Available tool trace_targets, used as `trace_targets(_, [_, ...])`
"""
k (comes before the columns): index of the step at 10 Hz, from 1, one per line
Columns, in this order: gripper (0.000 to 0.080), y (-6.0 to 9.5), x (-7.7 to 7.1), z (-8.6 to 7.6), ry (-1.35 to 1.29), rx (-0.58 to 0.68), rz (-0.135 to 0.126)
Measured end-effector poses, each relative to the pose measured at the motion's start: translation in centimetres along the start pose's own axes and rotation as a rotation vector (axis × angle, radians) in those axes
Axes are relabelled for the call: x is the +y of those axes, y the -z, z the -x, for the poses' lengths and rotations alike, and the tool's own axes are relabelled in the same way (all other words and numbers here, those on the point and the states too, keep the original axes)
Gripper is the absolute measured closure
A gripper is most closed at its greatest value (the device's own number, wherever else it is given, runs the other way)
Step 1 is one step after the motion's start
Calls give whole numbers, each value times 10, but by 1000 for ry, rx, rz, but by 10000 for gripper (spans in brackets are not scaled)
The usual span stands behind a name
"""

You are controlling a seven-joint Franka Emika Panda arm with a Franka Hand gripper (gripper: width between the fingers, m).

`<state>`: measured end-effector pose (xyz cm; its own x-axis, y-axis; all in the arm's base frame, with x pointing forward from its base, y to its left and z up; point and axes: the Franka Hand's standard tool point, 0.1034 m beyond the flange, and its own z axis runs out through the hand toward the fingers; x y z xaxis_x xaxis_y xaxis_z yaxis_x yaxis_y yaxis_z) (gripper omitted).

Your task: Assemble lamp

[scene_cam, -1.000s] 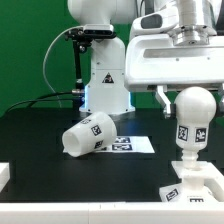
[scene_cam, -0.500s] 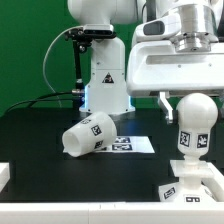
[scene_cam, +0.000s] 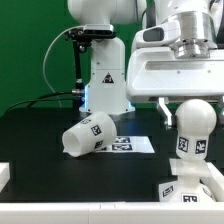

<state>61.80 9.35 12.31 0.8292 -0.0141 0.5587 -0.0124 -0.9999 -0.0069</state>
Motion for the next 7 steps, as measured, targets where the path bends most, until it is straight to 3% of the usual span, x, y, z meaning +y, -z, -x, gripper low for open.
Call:
trace_targets(3, [225,0,0,0,0,0,0])
trace_targets(4, [125,0,0,0,0,0,0])
trace_targets(6, [108,0,-1,3,-2,-35,-4])
trace_targets(7, [101,7,-4,0,-11,-86,-17])
